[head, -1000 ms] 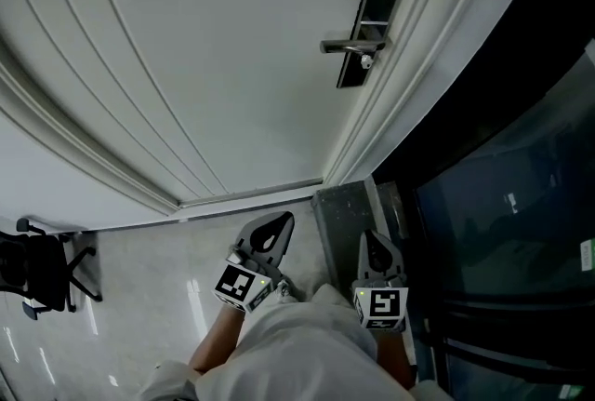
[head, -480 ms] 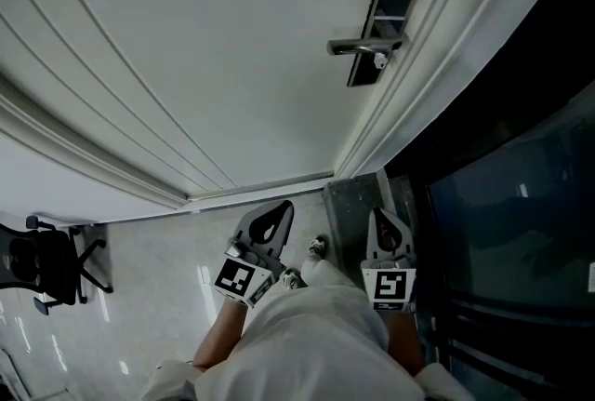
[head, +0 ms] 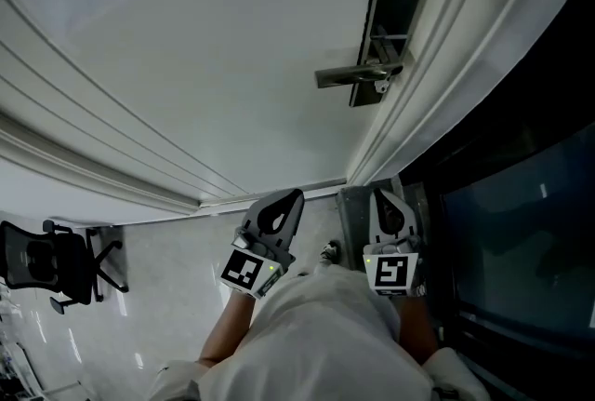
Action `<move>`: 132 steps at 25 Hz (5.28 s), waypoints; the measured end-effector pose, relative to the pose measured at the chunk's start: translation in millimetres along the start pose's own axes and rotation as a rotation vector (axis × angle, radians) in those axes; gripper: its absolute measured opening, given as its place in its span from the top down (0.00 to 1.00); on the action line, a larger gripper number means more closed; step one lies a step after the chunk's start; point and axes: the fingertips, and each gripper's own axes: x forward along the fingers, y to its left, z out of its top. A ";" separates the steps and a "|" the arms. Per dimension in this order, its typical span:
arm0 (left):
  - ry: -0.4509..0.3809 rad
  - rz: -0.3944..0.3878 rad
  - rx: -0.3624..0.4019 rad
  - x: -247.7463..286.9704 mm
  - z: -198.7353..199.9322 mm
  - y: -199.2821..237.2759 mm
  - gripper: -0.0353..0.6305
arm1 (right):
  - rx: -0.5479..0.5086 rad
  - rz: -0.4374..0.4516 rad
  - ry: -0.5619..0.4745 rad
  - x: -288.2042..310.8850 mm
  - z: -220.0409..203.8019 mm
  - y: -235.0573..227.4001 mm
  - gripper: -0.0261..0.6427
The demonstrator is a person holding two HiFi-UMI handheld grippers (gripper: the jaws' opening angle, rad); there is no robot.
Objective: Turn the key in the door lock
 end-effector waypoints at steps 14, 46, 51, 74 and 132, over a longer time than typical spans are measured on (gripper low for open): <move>-0.054 0.060 0.014 66.4 21.1 13.1 0.94 | -0.412 -0.031 -0.086 55.1 57.2 -65.5 0.96; -0.071 0.054 0.004 70.1 27.9 29.8 0.94 | -0.968 -0.161 -0.061 128.3 107.2 -90.0 0.87; -0.069 0.058 0.011 71.5 28.9 30.5 0.94 | -0.833 -0.183 -0.062 132.1 108.0 -95.3 0.93; -0.044 0.069 0.027 77.9 28.9 24.5 0.94 | 0.848 0.093 -0.087 132.9 108.0 -113.4 0.93; -0.033 0.037 0.009 57.6 18.9 22.9 0.94 | -0.960 -0.226 0.017 131.0 108.9 -87.9 0.84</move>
